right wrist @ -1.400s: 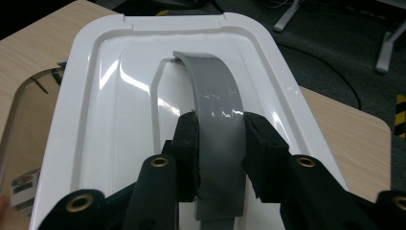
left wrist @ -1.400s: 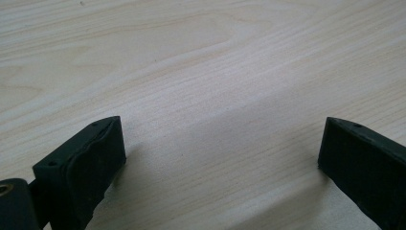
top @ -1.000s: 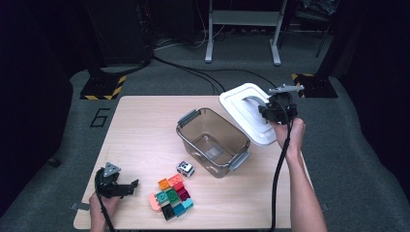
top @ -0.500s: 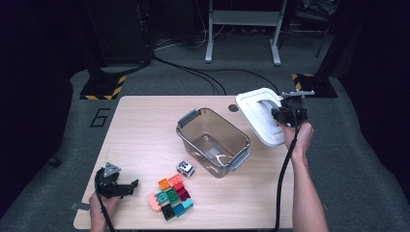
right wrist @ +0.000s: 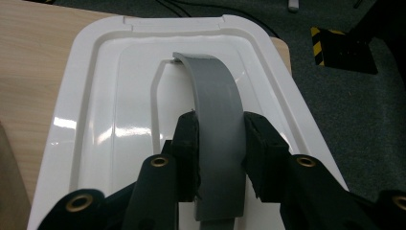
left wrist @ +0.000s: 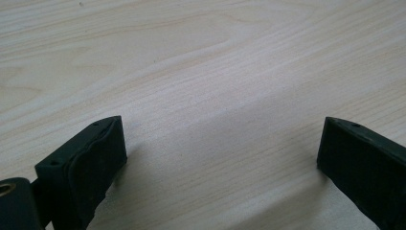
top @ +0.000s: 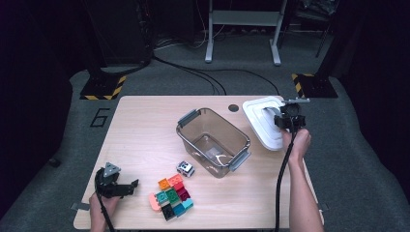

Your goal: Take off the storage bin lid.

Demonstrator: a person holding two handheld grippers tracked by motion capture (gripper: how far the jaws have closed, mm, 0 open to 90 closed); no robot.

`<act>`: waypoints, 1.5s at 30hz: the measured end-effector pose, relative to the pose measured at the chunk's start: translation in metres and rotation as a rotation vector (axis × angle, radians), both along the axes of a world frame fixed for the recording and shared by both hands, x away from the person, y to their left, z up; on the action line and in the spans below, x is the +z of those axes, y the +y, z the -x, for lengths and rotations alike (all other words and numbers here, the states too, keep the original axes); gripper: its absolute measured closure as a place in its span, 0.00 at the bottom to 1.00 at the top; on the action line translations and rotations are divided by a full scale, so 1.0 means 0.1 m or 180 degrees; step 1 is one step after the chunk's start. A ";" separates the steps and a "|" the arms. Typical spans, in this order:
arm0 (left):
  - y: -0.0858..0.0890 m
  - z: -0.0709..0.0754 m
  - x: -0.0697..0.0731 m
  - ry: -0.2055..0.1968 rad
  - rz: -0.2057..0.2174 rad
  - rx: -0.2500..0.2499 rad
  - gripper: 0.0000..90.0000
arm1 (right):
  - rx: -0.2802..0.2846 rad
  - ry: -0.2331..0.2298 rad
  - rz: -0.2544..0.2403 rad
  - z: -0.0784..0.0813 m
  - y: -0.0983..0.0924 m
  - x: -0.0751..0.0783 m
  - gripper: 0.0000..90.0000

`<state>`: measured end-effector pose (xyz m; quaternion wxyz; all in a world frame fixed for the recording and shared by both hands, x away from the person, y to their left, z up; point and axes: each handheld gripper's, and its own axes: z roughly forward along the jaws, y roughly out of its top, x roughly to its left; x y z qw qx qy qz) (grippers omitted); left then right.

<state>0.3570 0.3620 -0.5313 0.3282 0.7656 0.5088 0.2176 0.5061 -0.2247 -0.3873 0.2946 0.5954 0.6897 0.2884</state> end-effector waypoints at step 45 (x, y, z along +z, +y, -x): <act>0.00 0.00 0.00 0.0002 0.0004 0.0008 0.03 | -0.0247 0.0134 -0.0031 -0.11 0.07 -1.03 0.74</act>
